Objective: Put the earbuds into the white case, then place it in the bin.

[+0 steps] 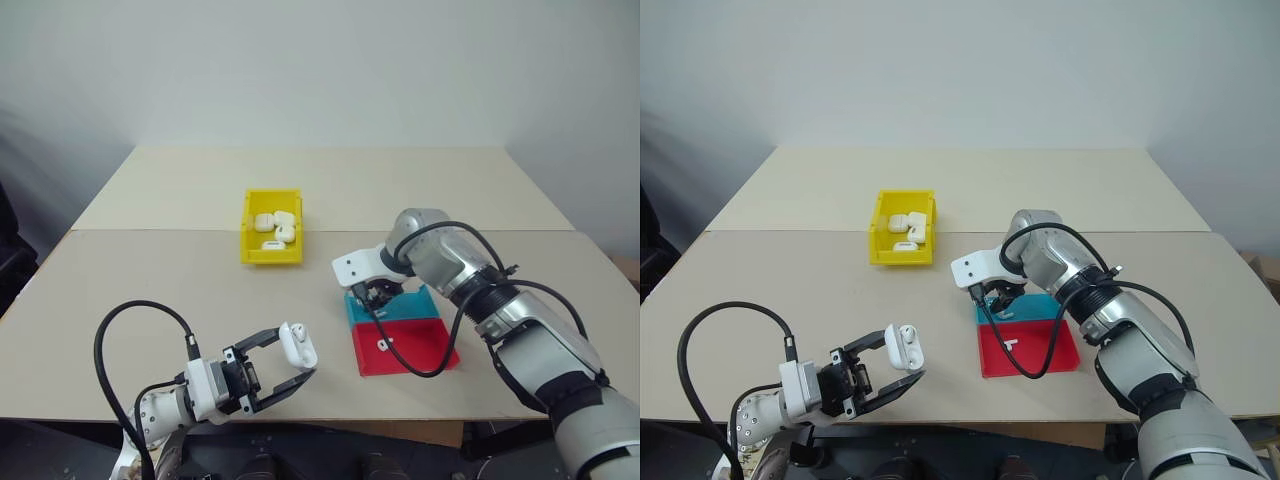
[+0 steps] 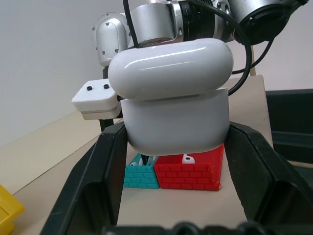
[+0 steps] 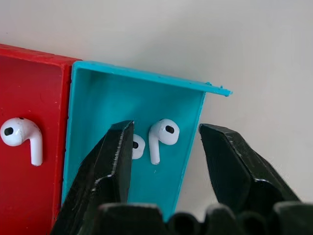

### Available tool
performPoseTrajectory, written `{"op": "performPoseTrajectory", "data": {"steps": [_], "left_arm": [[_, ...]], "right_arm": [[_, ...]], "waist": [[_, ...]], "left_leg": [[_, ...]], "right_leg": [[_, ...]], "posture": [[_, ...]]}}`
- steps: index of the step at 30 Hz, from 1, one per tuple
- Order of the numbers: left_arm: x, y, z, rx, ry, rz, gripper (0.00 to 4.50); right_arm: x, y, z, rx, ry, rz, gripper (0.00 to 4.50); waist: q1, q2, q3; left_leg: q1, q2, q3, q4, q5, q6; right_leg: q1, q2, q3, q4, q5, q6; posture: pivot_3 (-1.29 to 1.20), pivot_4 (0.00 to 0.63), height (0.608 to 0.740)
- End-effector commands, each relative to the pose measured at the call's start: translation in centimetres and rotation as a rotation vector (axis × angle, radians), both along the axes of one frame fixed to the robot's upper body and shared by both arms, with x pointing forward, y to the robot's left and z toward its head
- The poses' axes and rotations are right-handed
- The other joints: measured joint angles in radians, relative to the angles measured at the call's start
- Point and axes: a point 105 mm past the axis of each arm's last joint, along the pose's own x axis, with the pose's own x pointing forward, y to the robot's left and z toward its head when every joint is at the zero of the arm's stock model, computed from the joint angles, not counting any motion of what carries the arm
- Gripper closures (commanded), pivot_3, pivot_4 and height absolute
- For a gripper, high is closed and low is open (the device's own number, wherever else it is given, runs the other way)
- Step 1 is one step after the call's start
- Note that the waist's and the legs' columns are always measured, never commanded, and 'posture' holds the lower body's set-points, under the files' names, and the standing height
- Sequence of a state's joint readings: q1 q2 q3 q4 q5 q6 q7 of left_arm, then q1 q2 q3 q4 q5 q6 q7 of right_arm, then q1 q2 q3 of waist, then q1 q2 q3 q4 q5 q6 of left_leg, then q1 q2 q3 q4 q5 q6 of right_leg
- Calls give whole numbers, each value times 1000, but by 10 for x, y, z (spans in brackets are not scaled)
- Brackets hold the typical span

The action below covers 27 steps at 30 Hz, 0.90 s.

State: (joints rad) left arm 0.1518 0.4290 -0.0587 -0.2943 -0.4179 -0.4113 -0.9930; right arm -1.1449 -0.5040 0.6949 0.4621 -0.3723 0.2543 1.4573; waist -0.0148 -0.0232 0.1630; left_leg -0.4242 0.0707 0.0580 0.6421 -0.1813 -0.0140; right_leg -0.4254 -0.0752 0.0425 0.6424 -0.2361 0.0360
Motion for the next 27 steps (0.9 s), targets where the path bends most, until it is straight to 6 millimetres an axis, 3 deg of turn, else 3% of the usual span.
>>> {"op": "performPoseTrajectory", "data": {"steps": [1,27], "left_arm": [[-1,0,7,-2,-44,-2,1784],[-1,-1,6,5,-44,2,1784]], "right_arm": [[2,1,2,12,-25,2,2701],[8,-5,-8,-28,-47,-3,2701]], "waist": [[0,0,0],[-1,0,0]], "left_leg": [[0,0,0,0,0,0],[0,0,0,0,0,0]], "right_leg": [[0,0,0,0,0,0],[0,0,0,0,0,0]], "posture": [[0,150,740],[0,150,740]]}}
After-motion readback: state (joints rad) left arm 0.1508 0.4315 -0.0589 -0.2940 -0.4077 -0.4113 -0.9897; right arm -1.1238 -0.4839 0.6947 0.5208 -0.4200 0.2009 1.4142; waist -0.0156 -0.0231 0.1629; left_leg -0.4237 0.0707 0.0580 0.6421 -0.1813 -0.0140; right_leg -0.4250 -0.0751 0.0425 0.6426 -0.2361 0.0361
